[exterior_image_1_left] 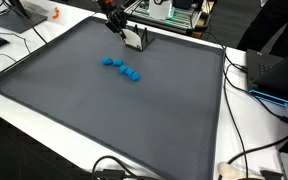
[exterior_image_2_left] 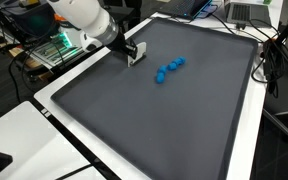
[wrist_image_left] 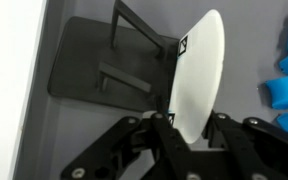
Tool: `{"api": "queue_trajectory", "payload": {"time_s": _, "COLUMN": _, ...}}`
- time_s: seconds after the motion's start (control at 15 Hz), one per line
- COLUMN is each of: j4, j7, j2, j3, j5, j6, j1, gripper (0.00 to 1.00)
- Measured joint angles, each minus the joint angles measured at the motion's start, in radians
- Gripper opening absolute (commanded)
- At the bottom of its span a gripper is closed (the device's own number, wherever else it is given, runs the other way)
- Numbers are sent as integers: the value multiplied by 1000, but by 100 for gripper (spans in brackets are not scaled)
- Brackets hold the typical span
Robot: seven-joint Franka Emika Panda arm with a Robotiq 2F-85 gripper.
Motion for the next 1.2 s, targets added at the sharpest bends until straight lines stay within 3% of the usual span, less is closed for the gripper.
{"api": "queue_trajectory", "payload": {"time_s": 0.13, "j4": 0, "j7": 11, "j2": -7, "j3": -1, "j5": -21, "j6": -1, "j1": -2, "gripper": 11}}
{"api": "queue_trajectory", "payload": {"time_s": 0.4, "j4": 0, "j7": 44, "j2": -15, "j3": -3, "j5": -65, "j6": -9, "j1": -3, "gripper": 26}}
{"api": "queue_trajectory", "payload": {"time_s": 0.53, "j4": 0, "j7": 58, "j2": -15, "j3": -3, "j5": -86, "j6": -23, "j1": -6, "gripper": 26}}
{"api": "queue_trajectory", "payload": {"time_s": 0.73, "j4": -3, "j7": 75, "j2": -15, "j3": -4, "j5": -112, "j6": -44, "j1": -12, "gripper": 46}}
{"api": "queue_trajectory", "payload": {"time_s": 0.8, "j4": -5, "j7": 76, "j2": -15, "j3": -4, "j5": -118, "j6": -48, "j1": -13, "gripper": 64}}
{"api": "queue_trajectory", "payload": {"time_s": 1.0, "j4": -10, "j7": 77, "j2": -15, "j3": -4, "j5": -131, "j6": -62, "j1": -16, "gripper": 87}}
{"api": "queue_trajectory", "payload": {"time_s": 1.13, "j4": -12, "j7": 77, "j2": -16, "j3": -5, "j5": -141, "j6": -65, "j1": -19, "gripper": 99}}
{"api": "queue_trajectory", "payload": {"time_s": 1.2, "j4": -14, "j7": 78, "j2": -18, "j3": -7, "j5": -150, "j6": -67, "j1": -20, "gripper": 100}}
